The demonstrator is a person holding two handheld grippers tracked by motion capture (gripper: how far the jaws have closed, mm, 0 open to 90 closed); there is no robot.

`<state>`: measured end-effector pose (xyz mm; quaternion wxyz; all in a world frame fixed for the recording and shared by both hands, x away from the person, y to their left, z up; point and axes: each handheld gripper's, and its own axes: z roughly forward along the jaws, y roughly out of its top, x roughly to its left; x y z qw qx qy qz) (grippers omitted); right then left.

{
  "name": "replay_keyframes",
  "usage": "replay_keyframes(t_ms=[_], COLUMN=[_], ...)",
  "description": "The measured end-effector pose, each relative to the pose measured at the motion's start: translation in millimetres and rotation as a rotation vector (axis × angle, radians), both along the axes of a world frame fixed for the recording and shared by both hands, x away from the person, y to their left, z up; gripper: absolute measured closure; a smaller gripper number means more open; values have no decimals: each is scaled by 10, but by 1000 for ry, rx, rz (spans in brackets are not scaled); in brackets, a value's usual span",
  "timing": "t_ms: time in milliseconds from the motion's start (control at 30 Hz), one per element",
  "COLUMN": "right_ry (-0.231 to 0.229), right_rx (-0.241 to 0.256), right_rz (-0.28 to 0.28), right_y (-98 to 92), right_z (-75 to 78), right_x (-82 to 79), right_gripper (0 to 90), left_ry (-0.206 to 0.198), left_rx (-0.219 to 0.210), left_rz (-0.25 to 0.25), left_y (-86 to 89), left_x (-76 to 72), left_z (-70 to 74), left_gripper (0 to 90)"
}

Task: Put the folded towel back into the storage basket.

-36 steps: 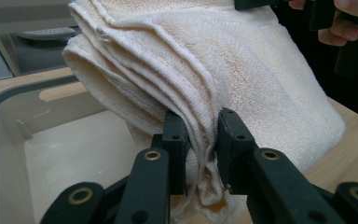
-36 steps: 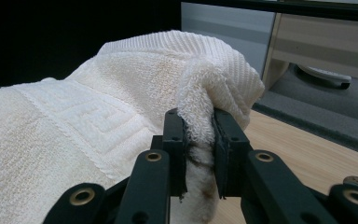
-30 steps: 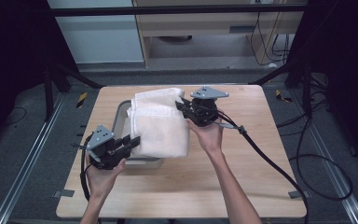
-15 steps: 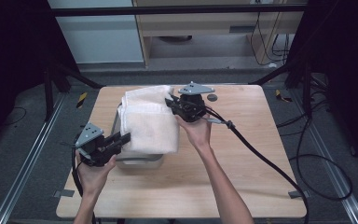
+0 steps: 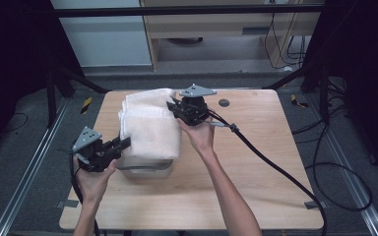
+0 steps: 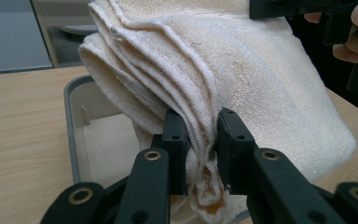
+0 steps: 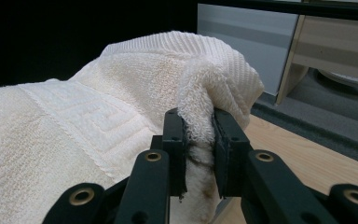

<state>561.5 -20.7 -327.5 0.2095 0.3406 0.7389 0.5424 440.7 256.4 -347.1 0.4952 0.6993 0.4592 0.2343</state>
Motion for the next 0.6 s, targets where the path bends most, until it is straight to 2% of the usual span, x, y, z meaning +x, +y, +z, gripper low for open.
replay_keyframes(t_ms=[433, 600], right_ry=[13, 34], right_rx=[-21, -18], right_rz=[7, 12], right_y=[194, 267], right_z=[-114, -233], right_x=[139, 224], right_gripper=[769, 769], left_ry=[19, 36], left_rx=[19, 24], left_rz=[42, 55], left_y=[122, 160], left_x=[97, 141], left_z=[-73, -126], left_gripper=[745, 745])
